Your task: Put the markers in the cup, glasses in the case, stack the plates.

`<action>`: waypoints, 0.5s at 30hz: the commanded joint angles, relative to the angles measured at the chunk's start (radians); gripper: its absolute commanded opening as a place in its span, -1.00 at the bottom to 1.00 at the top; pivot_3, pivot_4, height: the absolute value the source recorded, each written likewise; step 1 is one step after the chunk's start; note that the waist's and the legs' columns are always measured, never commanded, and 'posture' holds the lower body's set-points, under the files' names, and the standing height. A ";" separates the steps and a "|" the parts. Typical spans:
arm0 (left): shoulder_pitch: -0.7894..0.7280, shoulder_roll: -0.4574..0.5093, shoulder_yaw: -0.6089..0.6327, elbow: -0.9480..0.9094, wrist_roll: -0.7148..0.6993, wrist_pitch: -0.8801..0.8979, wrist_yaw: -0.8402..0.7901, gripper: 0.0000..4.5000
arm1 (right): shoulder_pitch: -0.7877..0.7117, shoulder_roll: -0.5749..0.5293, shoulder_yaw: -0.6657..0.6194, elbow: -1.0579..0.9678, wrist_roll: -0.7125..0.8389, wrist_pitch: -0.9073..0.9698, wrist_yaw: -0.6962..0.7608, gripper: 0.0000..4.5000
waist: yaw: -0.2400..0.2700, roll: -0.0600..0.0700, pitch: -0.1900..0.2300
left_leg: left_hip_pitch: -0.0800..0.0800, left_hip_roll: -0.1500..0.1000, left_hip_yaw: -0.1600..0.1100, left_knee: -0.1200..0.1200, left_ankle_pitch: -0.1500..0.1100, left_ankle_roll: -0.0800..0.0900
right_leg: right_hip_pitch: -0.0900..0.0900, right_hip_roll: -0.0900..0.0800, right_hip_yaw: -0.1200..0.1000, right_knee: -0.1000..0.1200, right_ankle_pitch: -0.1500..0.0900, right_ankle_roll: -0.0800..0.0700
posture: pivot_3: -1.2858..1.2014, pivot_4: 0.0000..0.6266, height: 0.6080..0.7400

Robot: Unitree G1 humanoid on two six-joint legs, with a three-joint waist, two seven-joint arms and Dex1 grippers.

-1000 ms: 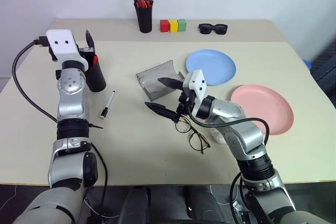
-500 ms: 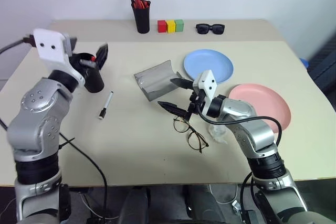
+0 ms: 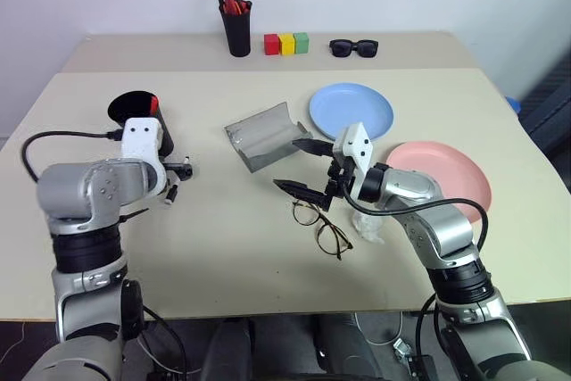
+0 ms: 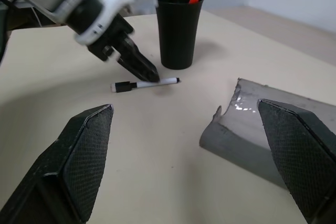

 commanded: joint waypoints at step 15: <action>-0.005 -0.063 0.022 0.001 0.055 -0.197 -0.137 -0.98 | 0.057 0.015 0.015 -0.116 0.020 0.024 -0.044 1.00 | 0.005 0.000 0.000 | 0.000 -0.001 0.000 0.000 0.000 0.000 | 0.001 -0.001 0.000 0.000 0.000 0.000 | 0.03 -0.52 1.00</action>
